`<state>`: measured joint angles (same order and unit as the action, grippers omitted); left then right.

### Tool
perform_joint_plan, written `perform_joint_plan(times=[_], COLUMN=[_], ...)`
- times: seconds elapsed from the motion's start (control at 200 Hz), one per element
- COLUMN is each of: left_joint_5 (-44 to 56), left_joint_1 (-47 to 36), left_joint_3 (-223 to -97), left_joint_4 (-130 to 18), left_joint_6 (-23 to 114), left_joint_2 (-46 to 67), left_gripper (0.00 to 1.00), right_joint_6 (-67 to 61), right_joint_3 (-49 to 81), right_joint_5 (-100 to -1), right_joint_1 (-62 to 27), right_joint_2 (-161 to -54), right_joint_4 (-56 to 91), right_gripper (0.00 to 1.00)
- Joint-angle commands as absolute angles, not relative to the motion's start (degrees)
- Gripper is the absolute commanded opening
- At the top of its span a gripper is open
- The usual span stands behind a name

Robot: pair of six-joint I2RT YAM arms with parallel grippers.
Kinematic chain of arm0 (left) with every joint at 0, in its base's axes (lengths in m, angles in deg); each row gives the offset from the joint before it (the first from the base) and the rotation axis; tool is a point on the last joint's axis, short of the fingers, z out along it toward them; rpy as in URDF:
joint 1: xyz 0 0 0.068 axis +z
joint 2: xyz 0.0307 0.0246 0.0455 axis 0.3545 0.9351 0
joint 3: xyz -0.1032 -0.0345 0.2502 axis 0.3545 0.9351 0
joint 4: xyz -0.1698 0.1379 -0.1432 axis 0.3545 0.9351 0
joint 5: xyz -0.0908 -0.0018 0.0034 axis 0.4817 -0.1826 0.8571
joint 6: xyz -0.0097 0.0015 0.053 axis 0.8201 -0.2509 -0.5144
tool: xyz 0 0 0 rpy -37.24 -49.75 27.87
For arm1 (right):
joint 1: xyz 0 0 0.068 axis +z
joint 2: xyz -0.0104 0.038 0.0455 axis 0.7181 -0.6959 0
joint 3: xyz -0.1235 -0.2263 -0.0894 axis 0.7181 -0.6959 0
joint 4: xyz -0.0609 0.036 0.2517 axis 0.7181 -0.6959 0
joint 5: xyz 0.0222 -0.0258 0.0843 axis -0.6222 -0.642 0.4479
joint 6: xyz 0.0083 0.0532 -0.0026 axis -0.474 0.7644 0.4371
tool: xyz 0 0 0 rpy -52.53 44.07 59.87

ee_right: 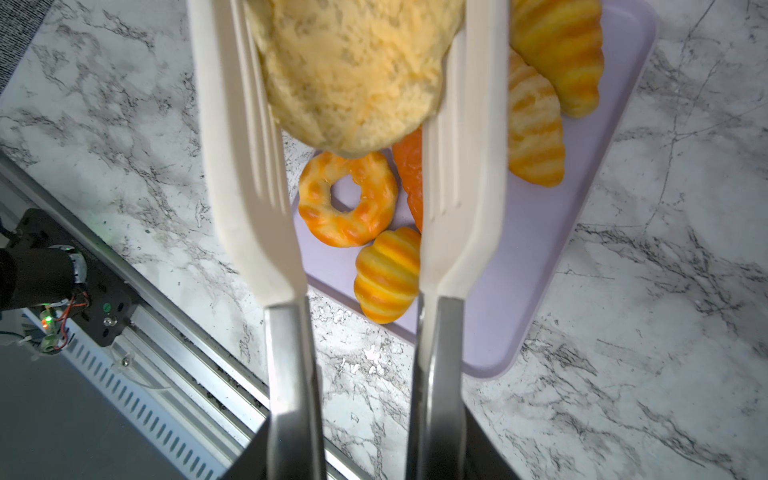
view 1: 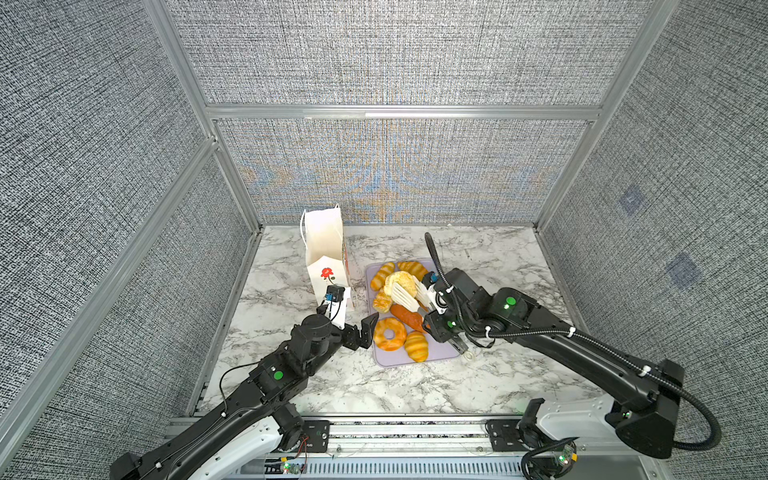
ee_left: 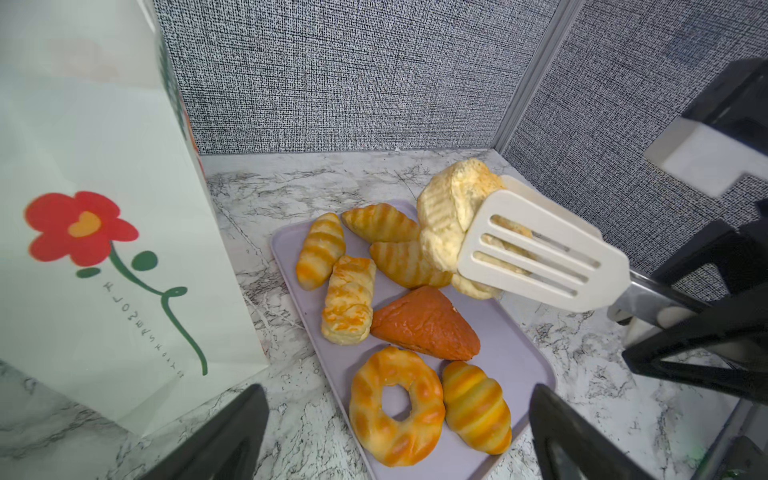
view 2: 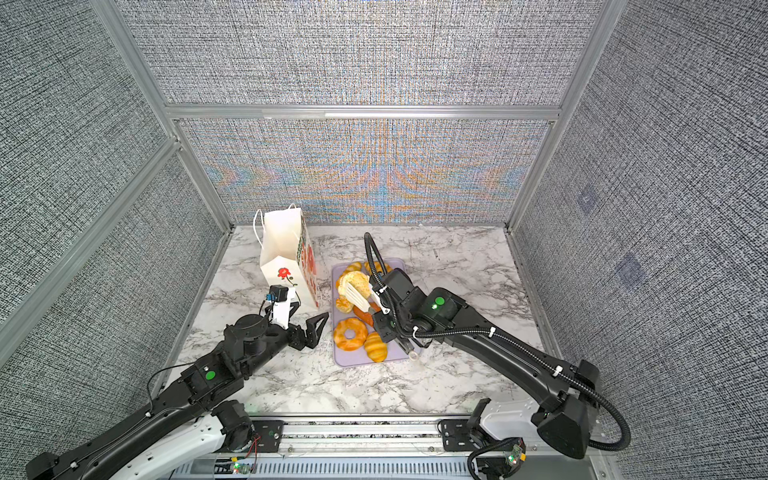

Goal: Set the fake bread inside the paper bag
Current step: 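Lift the bun in the tongs and carry it toward the paper bag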

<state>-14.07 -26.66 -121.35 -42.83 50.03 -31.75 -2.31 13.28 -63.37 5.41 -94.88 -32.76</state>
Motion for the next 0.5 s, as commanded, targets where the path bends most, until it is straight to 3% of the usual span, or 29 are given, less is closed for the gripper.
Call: perform_joint_plan(times=[0.0,0.495], left_joint_5=[-16.2,-21.0], left_joint_1=[-26.5,-23.2], left_joint_3=[-123.3,-129.0], left_joint_4=[-38.4,-28.5], left_joint_6=[48.8,49.8], left_joint_2=[-31.9,-34.7], left_gripper=[0.99,0.99], right_joint_6=[-3.9,-7.0], right_joint_3=[15.1,25.4], right_joint_5=[-61.6,-55.2], right_joint_1=[5.4,5.8], right_joint_2=[-95.4,-101.7], right_joint_4=[-29.3,-24.6], right_gripper=[0.44,0.43])
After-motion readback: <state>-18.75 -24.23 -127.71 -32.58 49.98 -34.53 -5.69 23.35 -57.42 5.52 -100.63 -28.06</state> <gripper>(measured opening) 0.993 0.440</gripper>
